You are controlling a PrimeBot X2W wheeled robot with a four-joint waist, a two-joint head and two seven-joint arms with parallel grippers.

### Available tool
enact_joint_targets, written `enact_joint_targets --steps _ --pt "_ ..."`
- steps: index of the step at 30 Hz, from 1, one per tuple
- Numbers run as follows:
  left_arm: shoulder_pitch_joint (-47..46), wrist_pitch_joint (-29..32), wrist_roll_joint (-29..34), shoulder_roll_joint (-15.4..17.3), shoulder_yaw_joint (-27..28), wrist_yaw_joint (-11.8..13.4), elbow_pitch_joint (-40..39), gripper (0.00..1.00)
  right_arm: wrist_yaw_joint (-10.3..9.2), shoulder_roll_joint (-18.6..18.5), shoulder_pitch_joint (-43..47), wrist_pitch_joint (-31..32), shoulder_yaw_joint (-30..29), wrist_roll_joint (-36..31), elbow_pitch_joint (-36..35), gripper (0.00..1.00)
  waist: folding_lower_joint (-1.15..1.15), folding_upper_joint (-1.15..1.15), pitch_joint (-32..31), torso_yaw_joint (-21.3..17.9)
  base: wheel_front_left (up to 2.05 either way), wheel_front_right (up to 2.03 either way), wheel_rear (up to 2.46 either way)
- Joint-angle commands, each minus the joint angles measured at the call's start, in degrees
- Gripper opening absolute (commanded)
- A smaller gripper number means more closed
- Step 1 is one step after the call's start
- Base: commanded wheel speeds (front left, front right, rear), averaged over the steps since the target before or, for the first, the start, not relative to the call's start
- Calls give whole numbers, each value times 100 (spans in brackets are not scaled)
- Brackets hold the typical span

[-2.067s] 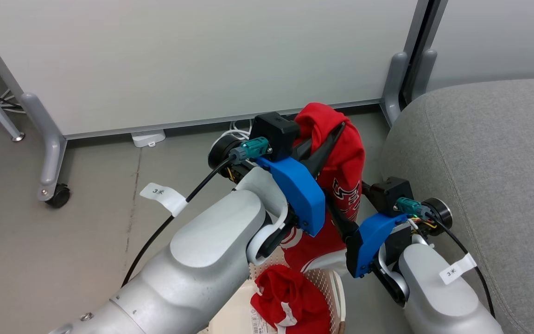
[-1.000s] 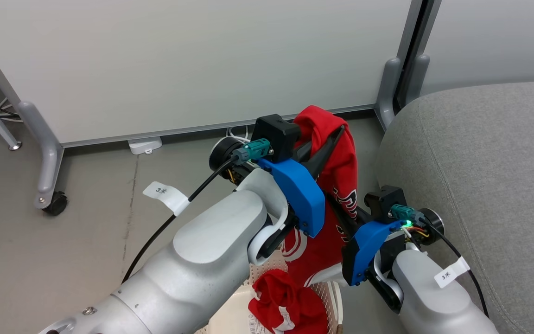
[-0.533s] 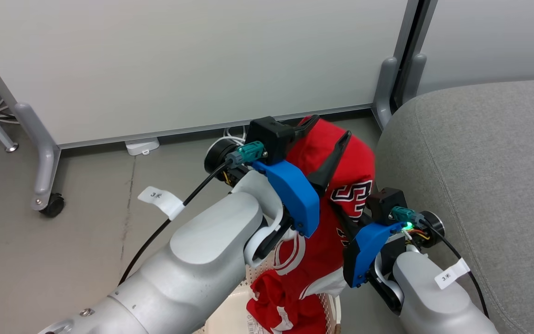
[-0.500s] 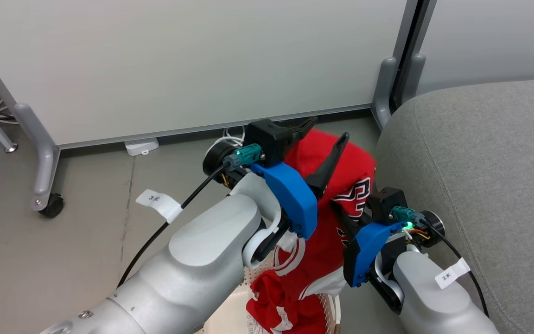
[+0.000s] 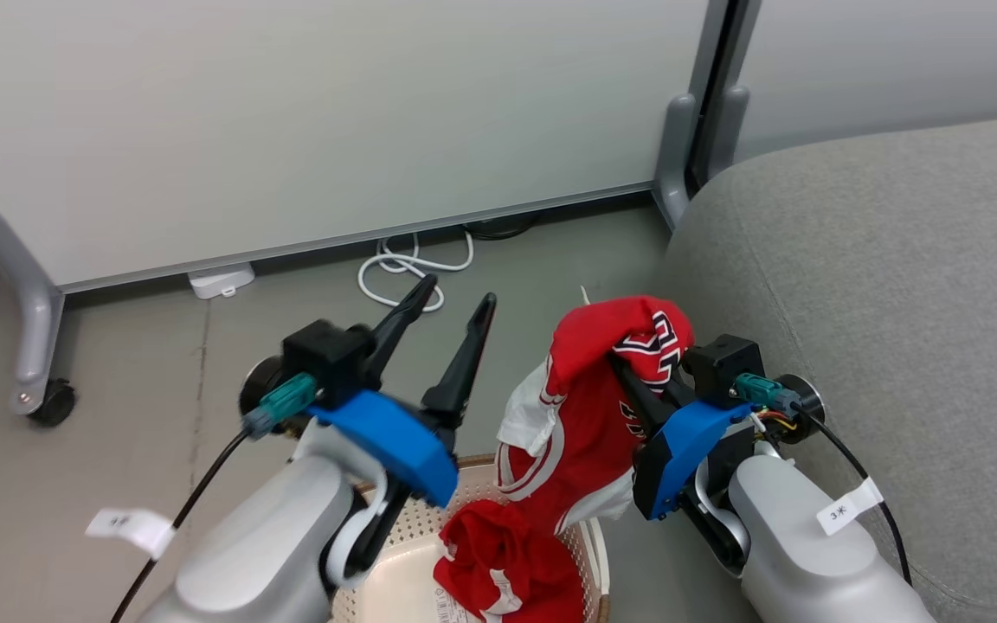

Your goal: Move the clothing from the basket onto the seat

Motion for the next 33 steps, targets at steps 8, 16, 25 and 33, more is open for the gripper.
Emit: enact_joint_targets --steps 8,16,25,33 --pt "1967 -25 986 298 1683 44 -1156 100 3 -20 198 -70 26 1 -584 0 0 0 72 -875 0 0 0" --pt "3179 -26 1828 -4 3027 -212 -1659 100 3 -19 403 73 -178 -262 -1030 0 0 0 143 -1630 0 0 0" --pt "3515 -26 2417 -316 3562 -603 -1553 100 3 -18 765 294 -508 -557 -1503 0 0 0 222 -2307 0 0 0" --pt "3357 -27 2623 -378 3582 -722 -1389 100 3 -15 1020 414 -672 -558 -1885 0 0 0 374 -2608 0 0 0"
